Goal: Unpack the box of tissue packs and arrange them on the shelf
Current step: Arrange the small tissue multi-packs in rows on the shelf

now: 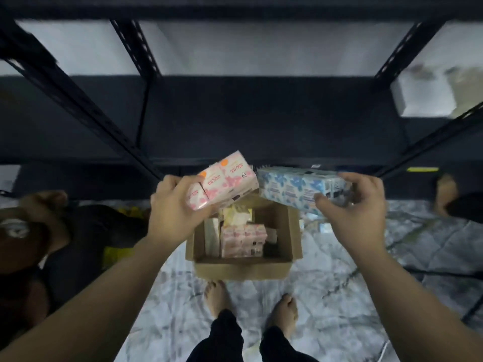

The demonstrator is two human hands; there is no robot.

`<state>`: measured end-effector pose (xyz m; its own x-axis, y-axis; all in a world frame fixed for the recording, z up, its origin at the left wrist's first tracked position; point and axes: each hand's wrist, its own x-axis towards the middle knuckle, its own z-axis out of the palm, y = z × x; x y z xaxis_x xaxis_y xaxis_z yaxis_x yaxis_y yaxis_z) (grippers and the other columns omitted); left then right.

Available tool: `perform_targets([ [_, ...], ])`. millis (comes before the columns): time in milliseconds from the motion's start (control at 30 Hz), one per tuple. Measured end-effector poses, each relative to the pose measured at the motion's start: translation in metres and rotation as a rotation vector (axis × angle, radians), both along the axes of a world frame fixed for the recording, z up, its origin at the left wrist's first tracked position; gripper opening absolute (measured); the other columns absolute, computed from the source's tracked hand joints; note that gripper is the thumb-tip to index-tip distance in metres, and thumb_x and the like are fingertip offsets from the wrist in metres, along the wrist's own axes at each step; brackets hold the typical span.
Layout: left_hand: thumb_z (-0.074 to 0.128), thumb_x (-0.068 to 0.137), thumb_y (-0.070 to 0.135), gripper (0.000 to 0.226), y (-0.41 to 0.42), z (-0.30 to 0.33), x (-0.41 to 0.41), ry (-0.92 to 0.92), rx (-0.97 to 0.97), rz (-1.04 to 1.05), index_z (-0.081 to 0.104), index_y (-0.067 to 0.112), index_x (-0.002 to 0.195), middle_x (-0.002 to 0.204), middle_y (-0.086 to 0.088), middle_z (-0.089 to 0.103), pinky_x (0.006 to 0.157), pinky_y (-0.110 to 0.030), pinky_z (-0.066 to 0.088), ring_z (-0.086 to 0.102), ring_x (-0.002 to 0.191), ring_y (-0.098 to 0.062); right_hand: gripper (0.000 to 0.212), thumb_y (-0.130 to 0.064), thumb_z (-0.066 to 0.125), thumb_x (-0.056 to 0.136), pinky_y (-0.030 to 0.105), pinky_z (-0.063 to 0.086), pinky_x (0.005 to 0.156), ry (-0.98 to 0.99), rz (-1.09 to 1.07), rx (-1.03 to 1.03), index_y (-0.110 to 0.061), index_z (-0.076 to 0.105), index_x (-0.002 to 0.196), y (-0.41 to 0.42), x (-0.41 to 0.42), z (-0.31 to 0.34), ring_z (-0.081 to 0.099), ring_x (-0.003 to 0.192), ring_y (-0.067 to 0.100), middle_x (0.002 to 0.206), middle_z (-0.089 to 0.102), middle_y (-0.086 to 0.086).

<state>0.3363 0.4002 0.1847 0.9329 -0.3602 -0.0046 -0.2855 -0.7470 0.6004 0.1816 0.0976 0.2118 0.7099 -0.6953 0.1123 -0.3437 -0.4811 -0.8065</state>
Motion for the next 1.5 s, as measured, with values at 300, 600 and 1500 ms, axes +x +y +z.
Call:
perform_targets([
  [300,0.088,0.067,0.060,0.069,-0.029,0.180,-0.003,-0.323,-0.119,-0.070,0.064,0.037,0.127,0.115,0.015,0.044,0.100,-0.056,0.045,0.044,0.110,-0.011,0.048,-0.012,0.091,0.071,0.007,0.045,0.081,-0.325,0.000,-0.091,-0.029,0.066,0.109,-0.046,-0.031,0.165,0.058,0.094,-0.002,0.114,0.050,-0.005],
  [600,0.087,0.066,0.061,0.068,-0.076,0.287,-0.007,-0.518,-0.141,-0.112,0.061,0.042,0.126,0.113,0.012,0.044,0.099,-0.053,0.047,0.045,0.108,-0.012,0.046,-0.005,0.091,0.067,0.005,0.039,0.086,-0.587,0.086,-0.244,-0.022,0.070,0.104,-0.080,-0.034,0.268,0.055,0.096,-0.009,0.110,0.053,0.001],
  [1500,0.075,0.070,0.076,0.075,-0.110,0.332,0.173,-0.456,0.158,-0.179,0.053,0.047,0.136,0.124,0.012,0.046,0.105,-0.039,0.038,0.044,0.118,-0.015,0.048,-0.014,0.091,0.070,0.041,0.052,0.100,-0.645,-0.085,-0.293,-0.023,0.066,0.110,-0.088,0.133,0.280,0.059,0.110,0.017,0.120,0.050,0.001],
])
